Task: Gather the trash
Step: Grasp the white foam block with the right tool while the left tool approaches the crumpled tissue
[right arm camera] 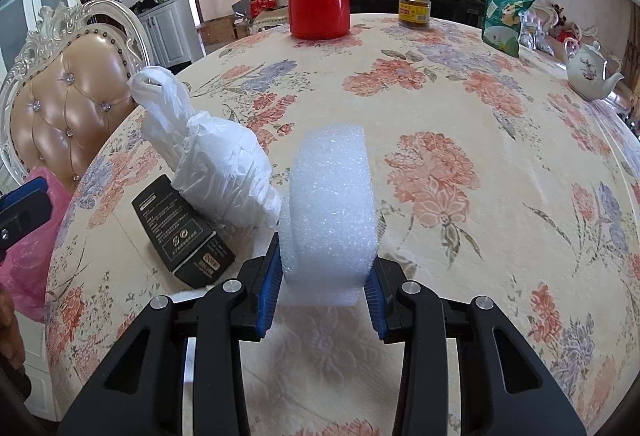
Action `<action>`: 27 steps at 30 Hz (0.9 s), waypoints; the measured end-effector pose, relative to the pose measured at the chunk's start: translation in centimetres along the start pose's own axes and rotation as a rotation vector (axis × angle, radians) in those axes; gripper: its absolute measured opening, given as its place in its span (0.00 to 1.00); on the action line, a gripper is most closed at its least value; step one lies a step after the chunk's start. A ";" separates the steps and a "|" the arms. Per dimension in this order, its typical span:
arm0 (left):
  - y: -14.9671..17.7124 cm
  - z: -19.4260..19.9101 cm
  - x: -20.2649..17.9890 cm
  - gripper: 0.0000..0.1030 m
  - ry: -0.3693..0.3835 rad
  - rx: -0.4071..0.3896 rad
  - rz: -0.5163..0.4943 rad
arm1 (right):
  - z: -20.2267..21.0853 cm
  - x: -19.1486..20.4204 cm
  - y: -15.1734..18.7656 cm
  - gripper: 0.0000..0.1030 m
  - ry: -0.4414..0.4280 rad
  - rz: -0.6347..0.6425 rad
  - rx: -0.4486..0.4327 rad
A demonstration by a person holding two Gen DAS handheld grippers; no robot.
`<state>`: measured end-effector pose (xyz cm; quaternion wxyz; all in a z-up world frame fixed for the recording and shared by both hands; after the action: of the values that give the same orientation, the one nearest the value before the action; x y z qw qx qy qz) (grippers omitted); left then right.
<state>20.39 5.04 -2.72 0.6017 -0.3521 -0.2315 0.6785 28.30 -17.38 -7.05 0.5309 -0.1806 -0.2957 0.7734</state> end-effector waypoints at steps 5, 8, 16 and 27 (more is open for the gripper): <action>0.4 -0.5 -1.5 0.95 0.028 0.018 -0.014 | 1.5 -0.7 0.5 0.35 0.016 -0.007 -0.016; 1.0 -1.1 -2.8 0.95 0.054 0.040 -0.030 | 2.0 -1.4 0.7 0.35 0.032 -0.011 -0.023; 3.4 -3.1 -6.6 0.74 0.115 0.126 -0.079 | 3.3 -3.6 1.0 0.35 0.057 -0.047 -0.053; 5.5 -6.0 -8.6 0.43 0.119 0.211 -0.117 | 4.3 -4.5 1.2 0.35 0.041 -0.069 -0.073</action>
<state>21.62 -4.92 -8.94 0.6865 -0.3122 -0.1428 0.6410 26.58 -23.00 -4.77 0.5563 -0.2055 -0.3188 0.7393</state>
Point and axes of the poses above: each gripper's, at about its wrist camera, not at the fingertips, and z roughly against the way its jaws point, x to its left, y to its underside, the point moved 3 cm from there along -z, roughly the way its jaws point, and after that the axes turned 2 degrees about y, right-handed, at the moved point
